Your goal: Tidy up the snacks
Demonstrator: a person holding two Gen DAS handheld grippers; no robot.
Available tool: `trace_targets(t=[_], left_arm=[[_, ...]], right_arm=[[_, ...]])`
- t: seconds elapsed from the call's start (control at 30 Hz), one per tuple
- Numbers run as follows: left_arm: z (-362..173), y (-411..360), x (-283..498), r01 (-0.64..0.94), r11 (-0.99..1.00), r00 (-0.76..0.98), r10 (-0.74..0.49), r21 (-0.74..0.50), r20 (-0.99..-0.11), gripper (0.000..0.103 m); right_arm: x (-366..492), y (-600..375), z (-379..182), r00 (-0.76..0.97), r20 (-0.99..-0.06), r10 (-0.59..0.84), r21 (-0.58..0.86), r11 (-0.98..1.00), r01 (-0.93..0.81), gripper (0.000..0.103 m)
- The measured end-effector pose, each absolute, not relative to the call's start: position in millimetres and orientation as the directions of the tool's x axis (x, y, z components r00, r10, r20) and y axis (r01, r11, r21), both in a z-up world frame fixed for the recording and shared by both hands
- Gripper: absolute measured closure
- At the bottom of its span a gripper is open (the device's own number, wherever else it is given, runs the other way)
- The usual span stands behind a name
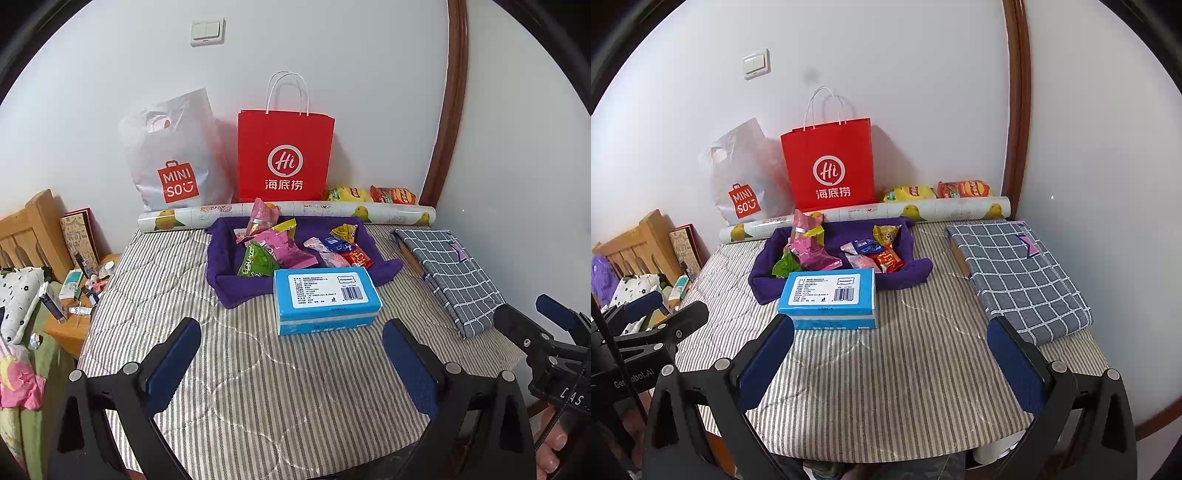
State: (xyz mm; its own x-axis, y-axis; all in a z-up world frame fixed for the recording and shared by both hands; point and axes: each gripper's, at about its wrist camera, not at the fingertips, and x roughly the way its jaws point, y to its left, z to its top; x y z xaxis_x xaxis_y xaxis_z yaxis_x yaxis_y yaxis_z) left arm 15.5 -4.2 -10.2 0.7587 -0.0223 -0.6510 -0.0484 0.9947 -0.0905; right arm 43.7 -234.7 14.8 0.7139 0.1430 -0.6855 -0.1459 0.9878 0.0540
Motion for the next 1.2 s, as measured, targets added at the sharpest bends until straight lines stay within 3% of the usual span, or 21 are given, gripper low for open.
trace_targets(t=[1.2], left_arm=[[-6.8,-5.6,16.4,-0.044,0.995,0.758,-0.024,-0.088,-0.651,0.003]], right_arm=[[42.5,-237.5,15.1,0.712,-0.688,0.142,0.056,0.988,-0.143,0.0]])
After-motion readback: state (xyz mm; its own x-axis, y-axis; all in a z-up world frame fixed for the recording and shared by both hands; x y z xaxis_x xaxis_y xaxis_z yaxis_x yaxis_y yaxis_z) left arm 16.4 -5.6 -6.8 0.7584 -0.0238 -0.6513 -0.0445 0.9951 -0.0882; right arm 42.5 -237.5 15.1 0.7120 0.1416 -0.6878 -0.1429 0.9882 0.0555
